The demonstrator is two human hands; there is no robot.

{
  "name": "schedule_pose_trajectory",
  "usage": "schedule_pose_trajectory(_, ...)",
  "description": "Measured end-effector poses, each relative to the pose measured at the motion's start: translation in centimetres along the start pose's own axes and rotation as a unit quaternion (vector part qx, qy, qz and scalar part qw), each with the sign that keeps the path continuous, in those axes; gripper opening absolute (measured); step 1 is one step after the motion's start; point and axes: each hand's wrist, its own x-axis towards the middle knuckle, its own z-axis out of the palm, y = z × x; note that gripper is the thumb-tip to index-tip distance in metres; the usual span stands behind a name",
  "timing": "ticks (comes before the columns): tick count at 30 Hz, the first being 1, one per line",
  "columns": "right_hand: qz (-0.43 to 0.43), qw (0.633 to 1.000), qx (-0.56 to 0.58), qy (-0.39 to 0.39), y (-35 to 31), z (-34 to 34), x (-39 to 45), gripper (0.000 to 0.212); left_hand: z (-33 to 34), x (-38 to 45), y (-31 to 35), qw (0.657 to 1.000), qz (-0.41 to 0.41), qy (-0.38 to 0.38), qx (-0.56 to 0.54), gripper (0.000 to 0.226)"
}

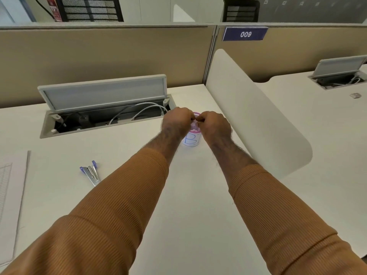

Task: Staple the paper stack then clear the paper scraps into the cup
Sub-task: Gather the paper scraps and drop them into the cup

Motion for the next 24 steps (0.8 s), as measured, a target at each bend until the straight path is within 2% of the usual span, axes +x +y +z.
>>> schedule_pose_trajectory(4,0.008,1.000,-0.015,0.005,0.0,0.3,0.1,0.027,-0.3,0.0,-0.1,1.000,0.011,-0.004,0.020,0.033)
schedule_pose_trajectory(8,-0.007,0.999,-0.031,0.009,0.2,0.6,-0.3,0.033,-0.6,-0.5,-0.2,1.000,0.010,-0.001,-0.008,0.035)
schedule_pose_trajectory(12,-0.026,0.998,-0.010,0.052,0.0,0.7,-1.4,0.035,-0.3,-2.0,-1.2,0.995,0.023,0.091,-0.012,0.031)
schedule_pose_trajectory(15,-0.102,0.992,-0.022,0.069,-0.2,0.7,-3.2,0.041,0.2,-4.3,-2.8,0.992,0.002,0.125,0.006,0.043)
schedule_pose_trajectory(20,-0.142,0.988,-0.055,0.005,0.1,0.9,-6.7,0.064,0.9,-7.9,-5.9,0.992,-0.063,0.093,0.052,0.065)
schedule_pose_trajectory(24,-0.154,0.982,-0.103,-0.038,-0.1,2.1,-10.0,0.073,1.1,-12.6,-7.8,0.989,-0.089,0.078,0.088,0.073)
